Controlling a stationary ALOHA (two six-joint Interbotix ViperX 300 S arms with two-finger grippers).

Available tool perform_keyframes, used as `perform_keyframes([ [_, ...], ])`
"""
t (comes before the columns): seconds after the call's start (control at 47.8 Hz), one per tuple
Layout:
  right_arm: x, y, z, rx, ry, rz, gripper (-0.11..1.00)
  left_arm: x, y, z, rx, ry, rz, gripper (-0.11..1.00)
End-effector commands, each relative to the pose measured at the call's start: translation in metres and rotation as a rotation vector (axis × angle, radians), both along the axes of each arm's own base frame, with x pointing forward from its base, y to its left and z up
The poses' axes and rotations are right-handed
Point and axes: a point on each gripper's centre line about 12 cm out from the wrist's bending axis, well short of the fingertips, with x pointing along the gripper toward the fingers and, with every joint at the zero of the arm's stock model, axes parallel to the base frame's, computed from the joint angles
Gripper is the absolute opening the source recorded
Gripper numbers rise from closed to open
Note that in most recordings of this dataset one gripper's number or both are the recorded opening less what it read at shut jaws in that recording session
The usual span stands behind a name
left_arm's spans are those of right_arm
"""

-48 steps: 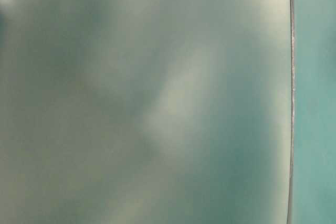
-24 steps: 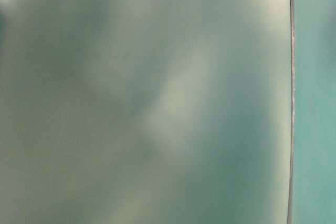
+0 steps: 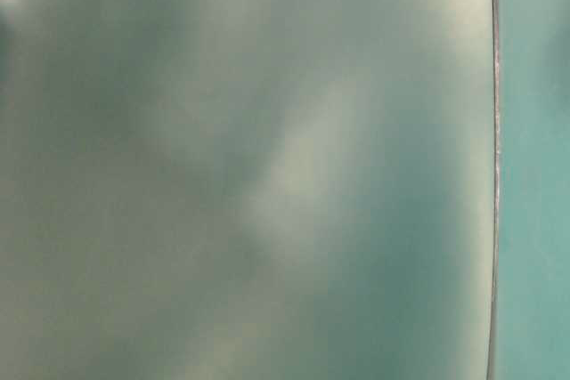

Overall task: Hold the block with right arm and the cup with left arm, then put the block into the cup.
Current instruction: 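Grasp the yellow cup with the left gripper and the orange cube with the right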

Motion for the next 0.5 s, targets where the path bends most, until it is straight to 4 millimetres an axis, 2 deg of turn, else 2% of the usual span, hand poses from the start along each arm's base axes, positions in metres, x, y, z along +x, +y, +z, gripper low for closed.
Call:
perform_keyframes([
  [0.0,0.006,-0.004,0.009,-0.023,-0.036,0.0,0.65,0.012,-0.006,0.007,-0.02,-0.048,-0.003,0.88],
  [0.293,0.006,-0.004,0.009,-0.022,-0.039,-0.002,0.65,0.026,-0.012,-0.012,-0.019,-0.044,-0.004,0.88],
  [0.481,0.006,-0.004,0.01,-0.023,-0.04,-0.002,0.65,0.034,-0.015,-0.016,-0.029,-0.069,-0.005,0.88],
])
